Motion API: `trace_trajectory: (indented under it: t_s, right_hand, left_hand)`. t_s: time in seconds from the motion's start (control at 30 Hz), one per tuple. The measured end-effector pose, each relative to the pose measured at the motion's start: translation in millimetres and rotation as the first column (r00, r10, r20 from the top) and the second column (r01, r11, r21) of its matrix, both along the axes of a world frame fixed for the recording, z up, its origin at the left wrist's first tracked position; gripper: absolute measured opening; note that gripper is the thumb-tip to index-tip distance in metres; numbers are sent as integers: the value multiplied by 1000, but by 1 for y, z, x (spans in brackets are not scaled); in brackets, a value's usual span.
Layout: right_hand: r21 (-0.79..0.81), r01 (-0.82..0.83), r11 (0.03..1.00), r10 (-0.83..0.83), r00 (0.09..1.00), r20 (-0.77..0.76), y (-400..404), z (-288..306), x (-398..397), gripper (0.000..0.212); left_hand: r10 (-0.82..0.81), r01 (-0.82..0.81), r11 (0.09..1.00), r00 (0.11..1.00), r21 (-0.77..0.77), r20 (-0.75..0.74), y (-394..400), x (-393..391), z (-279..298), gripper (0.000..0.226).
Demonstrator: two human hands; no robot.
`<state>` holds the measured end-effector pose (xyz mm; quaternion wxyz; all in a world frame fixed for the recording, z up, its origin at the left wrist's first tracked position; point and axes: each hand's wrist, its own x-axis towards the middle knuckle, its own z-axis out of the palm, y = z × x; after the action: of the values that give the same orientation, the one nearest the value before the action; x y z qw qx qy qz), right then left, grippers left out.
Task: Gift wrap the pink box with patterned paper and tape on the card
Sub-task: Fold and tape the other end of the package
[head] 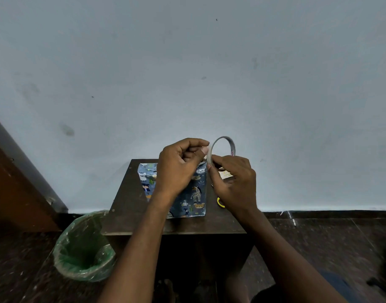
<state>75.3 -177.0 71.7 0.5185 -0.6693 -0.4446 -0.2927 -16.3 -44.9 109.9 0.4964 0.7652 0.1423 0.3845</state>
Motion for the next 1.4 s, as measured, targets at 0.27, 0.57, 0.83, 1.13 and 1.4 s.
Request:
trace_trajectory:
  t_s: [0.27,0.57,0.83,1.13,1.4]
  right_hand:
    - [-45,-33,998,32,999,-25,-1,2,-6,4]
    - [143,-169,975,206,930,-305,-3,8,-10,8]
    - [140,-130,982,168,938,-304,-6,19,-10,18]
    - [113,-116,987,140,961,-238,-5,17,-10,15]
    - [160,-133,978,185,908,-377,-9,15,-10,24]
  left_hand:
    - [257,-273,909,962,316,91,-11,2,-12,5]
    - [310,-275,855,951,439,-8,-7,3,-12,5]
    - [335,-267,781,942,565,-19,-6,3,-13,15]
    - [354,-303,743,935,597,33,-8,2,-14,10]
    - [257,-262,911,965,318,57,-4,3,-11,17]
